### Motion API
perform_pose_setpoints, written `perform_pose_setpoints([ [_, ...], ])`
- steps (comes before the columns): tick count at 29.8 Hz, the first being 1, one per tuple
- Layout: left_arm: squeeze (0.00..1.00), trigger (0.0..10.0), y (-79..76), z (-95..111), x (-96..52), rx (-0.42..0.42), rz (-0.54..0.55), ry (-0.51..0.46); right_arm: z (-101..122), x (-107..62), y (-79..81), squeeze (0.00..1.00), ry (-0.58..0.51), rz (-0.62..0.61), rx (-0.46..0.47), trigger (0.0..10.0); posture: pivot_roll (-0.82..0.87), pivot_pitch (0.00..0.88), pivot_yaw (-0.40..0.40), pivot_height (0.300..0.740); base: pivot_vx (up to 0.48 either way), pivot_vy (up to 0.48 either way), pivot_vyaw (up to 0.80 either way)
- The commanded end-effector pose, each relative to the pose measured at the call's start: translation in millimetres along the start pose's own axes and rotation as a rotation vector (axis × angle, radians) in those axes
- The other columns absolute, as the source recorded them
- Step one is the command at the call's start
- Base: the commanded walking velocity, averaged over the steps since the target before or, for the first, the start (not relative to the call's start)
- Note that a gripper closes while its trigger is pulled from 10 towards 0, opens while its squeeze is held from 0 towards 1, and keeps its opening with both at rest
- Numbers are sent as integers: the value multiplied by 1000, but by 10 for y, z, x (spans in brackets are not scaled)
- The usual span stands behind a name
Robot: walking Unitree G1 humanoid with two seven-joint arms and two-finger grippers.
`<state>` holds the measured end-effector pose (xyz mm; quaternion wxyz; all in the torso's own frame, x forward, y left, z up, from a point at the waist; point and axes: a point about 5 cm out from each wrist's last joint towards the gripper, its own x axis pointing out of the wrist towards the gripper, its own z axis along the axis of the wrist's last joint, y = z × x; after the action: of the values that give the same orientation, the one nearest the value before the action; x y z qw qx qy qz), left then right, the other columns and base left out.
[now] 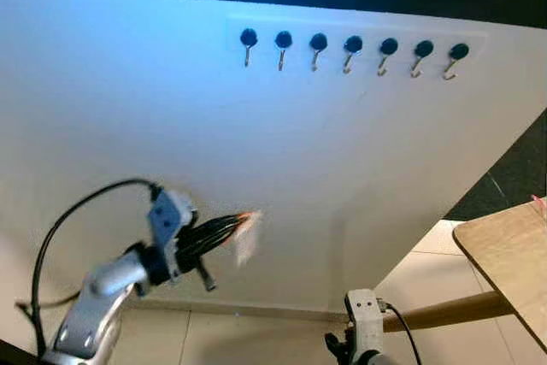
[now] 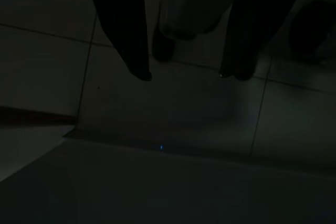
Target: Hang keys on a hook
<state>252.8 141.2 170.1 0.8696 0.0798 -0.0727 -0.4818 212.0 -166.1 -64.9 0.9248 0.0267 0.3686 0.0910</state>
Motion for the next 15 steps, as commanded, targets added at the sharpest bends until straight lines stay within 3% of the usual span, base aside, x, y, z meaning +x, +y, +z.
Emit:
perform_pose_setpoints([
  [1, 0, 10000, 37, 217, 115, 35, -19, -39, -22, -9, 7, 0, -6, 1, 6, 10000, 70, 76, -55, 740, 0, 0, 0],
  [2, 0, 10000, 37, 217, 115, 35, -19, -39, -22, -9, 7, 0, -6, 1, 6, 10000, 70, 76, -55, 740, 0, 0, 0],
  [4, 0, 10000, 173, 516, 280, 72, 31, -122, 52, 7, 40, 0, -56, 18, 14, 10000, 71, 76, -55, 740, 0, 0, 0],
  [6, 0, 10000, 194, 563, 302, 76, 39, -136, 68, 10, 47, 0, -67, 22, 14, 10000, 71, 77, -54, 740, 0, 0, 0],
  [10, 0, 10000, 338, 861, 387, 93, 116, -255, 309, 36, 141, 0, -219, 88, 15, 10000, 63, 75, -46, 740, 0, 0, 0],
  [15, 0, 10000, 350, 945, 379, 87, 126, -286, 409, 34, 176, 0, -286, 119, 6, 10000, 61, 76, -44, 740, 0, 0, 0],
])
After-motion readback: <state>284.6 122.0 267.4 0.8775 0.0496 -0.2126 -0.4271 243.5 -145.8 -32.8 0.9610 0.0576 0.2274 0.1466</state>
